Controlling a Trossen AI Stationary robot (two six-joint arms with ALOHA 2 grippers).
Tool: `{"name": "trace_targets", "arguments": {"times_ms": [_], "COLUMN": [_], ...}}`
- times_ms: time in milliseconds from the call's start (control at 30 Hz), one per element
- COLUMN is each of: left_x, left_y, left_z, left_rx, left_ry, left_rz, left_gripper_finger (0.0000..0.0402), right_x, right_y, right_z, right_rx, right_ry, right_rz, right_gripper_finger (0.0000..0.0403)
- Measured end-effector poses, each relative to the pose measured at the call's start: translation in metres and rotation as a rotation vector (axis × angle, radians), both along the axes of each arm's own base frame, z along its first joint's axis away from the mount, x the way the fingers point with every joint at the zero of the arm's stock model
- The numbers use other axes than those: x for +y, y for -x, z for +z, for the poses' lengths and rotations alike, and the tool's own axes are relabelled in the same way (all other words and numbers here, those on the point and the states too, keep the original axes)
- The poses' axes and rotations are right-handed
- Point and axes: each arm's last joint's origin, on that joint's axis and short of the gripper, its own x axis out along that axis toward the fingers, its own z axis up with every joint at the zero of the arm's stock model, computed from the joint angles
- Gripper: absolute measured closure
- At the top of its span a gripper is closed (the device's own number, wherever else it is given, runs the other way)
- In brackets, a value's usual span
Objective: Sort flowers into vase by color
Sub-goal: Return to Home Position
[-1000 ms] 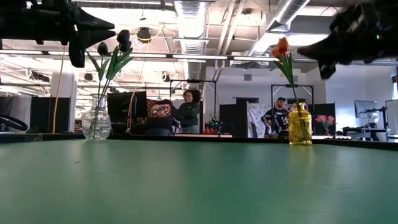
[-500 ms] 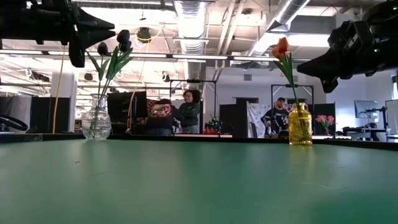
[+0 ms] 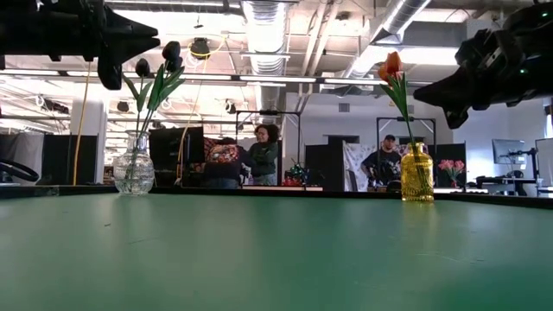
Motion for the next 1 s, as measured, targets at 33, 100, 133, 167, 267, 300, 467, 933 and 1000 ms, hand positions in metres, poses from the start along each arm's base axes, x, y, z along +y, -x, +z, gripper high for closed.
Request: {"name": "trace_targets", "arguments": {"times_ms": [33,100,133,167,267,300,467,933,1000], "left_x": [0.000,0.000,0.000,0.000,0.000,0.000,-0.001,-0.002,-0.002], "left_y": [0.000,0.000,0.000,-0.001,-0.002,-0.002,-0.003,0.001,0.004], "left_z": [0.000,-0.002,-0.003,-0.004,-0.017,-0.023,-0.035,-0.042,-0.042], "left_rx": [0.007,0.024,0.032,0.031,0.001,-0.015,0.006,0.089,0.084], "left_ry": [-0.005,-0.010,-0.009,-0.007,0.029,0.041,0.074,0.028,0.030], "left_rz": [0.000,0.002,0.002,0.000,-0.012,-0.020,-0.047,-0.067,-0.072], "left_gripper_finger": [0.0336,0.0336,0.0336,0.0336,0.0336,0.0336,0.0336,0.0378,0.0394], "right_x": [-0.001,-0.002,-0.003,-0.003,-0.005,-0.005,-0.005,-0.008,-0.008], "right_y": [0.000,0.001,0.001,0.001,0.002,0.002,0.002,0.008,0.010], "right_z": [0.000,0.000,0.000,0.000,0.001,0.001,0.002,-0.004,-0.003], "right_rx": [0.000,0.001,0.002,0.002,0.000,-0.001,-0.017,0.058,0.044], "right_ry": [0.001,0.008,0.012,0.019,0.024,0.024,0.024,0.147,0.153], "right_rz": [-0.005,-0.015,-0.022,-0.027,-0.039,-0.032,0.011,0.052,0.056], "right_gripper_finger": [0.0381,0.0381,0.0381,0.0381,0.0381,0.0381,0.0381,0.0380,0.0380]}}
